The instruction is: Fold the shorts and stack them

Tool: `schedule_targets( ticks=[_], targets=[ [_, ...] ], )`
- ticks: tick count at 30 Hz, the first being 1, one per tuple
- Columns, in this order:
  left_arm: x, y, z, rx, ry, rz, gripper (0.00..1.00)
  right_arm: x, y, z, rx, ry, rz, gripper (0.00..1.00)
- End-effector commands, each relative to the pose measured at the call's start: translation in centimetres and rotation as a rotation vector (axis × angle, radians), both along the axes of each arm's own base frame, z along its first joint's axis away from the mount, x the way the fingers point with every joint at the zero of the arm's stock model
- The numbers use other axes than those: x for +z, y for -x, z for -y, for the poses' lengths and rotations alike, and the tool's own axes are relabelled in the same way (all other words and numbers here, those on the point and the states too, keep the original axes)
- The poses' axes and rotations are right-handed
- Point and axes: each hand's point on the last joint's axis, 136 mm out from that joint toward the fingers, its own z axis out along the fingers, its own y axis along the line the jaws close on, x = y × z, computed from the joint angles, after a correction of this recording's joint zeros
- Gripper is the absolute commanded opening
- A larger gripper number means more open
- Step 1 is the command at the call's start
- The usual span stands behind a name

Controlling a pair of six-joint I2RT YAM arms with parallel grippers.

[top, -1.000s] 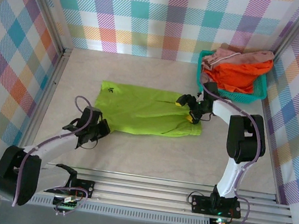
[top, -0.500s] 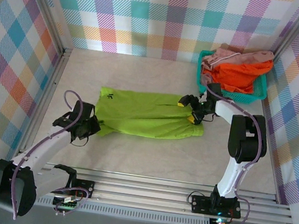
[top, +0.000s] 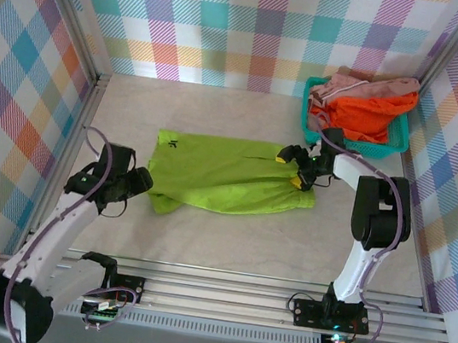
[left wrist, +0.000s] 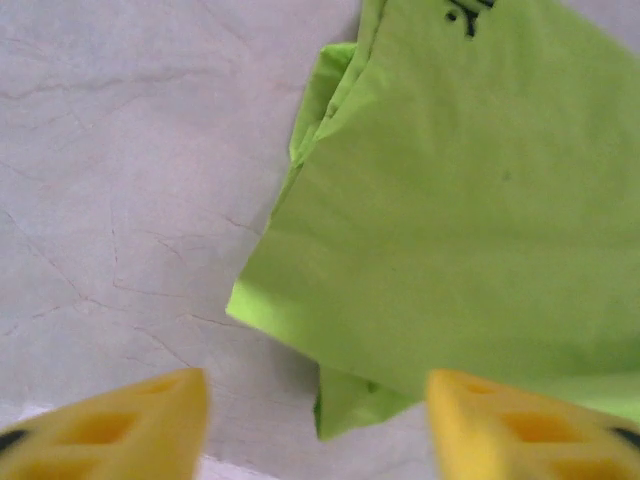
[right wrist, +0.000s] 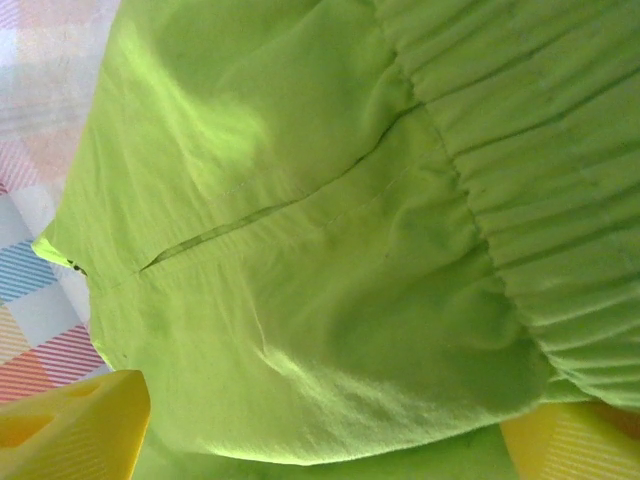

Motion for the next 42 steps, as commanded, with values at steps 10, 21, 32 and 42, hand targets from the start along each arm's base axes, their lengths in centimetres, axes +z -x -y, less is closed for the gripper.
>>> schedule_targets(
  ticks=[10, 21, 32, 42],
  targets=[
    [7.7, -7.6, 9.3, -0.235, 0.463, 0.193, 0.99, 5.1, 5.8, -3.7, 0.19, -0.002, 0.075, 0.91],
    [-6.9, -7.9, 9.8, -0.15, 0.443, -0.013, 1.0, 0.9, 10.6, -3.1, 0.144, 0.018, -0.049, 0.91],
    [-14.0, -2.1, 6.5, -0.066, 0.303, -0.154, 1.0, -3.4, 14.8, -0.4, 0.051, -0.011, -0.167, 0.91],
    [2.0, -6.0, 9.0, -0.267, 0.307, 0.1, 1.0, 6.1, 11.5, 3.0, 0.096, 0.165, 0.183, 0.99]
  ],
)
